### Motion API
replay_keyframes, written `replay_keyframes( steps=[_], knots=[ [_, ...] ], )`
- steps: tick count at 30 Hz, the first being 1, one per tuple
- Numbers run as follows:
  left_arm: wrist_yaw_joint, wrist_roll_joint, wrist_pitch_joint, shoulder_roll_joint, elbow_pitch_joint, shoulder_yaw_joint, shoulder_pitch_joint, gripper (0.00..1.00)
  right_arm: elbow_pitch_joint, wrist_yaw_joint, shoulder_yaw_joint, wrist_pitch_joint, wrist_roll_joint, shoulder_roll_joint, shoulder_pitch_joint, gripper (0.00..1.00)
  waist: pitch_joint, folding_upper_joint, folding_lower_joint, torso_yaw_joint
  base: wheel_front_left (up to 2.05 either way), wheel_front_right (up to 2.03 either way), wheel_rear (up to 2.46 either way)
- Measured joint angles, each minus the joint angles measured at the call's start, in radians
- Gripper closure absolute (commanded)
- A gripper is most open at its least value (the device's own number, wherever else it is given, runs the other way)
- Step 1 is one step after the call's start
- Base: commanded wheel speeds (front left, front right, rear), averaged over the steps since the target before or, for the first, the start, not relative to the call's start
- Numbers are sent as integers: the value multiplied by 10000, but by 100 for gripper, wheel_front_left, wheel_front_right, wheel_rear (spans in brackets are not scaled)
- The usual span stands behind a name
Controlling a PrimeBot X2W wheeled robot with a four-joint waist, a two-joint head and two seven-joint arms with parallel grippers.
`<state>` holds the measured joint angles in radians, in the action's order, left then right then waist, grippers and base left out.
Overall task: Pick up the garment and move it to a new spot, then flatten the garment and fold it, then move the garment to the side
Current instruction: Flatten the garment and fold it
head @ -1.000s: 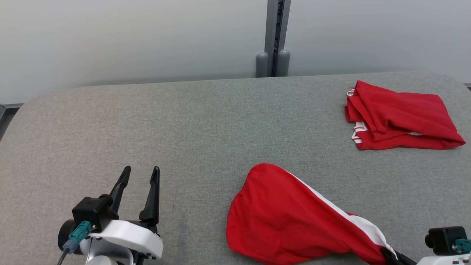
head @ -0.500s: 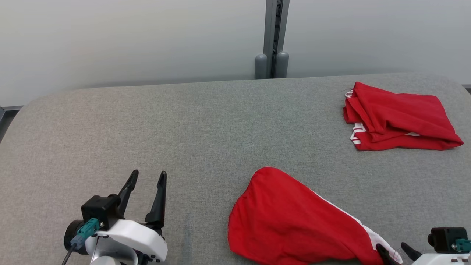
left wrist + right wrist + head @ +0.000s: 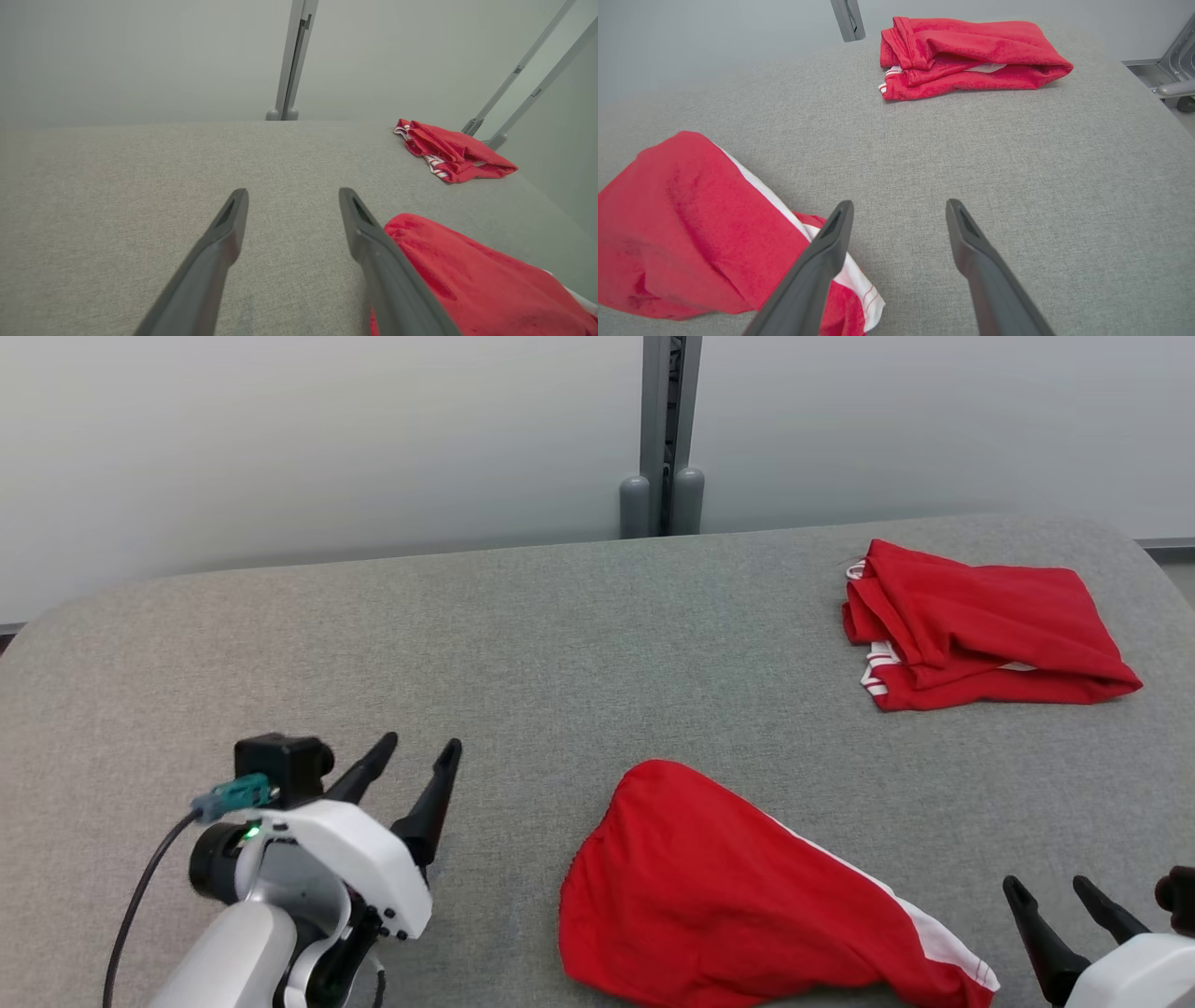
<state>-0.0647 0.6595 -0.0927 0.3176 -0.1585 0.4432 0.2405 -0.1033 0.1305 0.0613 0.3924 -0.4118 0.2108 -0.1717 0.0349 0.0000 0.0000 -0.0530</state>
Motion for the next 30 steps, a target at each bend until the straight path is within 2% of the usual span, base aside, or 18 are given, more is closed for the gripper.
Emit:
replay_keyframes(
  steps=[4,7,11,14,19,30],
  knots=[
    [880,1160,-2220,17,-548,341,850,0,-240,0,33,4,98,-146,192,0,111,0,0,-175,0,0,0],
    [1402,2568,-3942,-121,-1011,360,1564,0,-336,0,8,-13,115,-245,337,0,240,0,1,-349,0,0,0],
    [1689,3521,-6171,180,-1532,694,2507,0,-309,0,-92,-130,159,-391,603,0,509,0,1,-664,0,0,0],
    [1770,4297,-7467,203,-1751,798,2961,0,-203,0,-240,-249,157,-491,851,0,740,0,0,-964,0,0,0],
    [1839,4753,-8406,410,-1868,869,3651,0,36,0,-483,-543,150,-600,1308,0,1205,0,1,-1503,0,0,0],
    [1868,5776,-9837,63,-2222,1141,4044,0,669,0,-955,-1047,65,-757,1891,0,2040,0,0,-2535,0,0,0]
  ],
)
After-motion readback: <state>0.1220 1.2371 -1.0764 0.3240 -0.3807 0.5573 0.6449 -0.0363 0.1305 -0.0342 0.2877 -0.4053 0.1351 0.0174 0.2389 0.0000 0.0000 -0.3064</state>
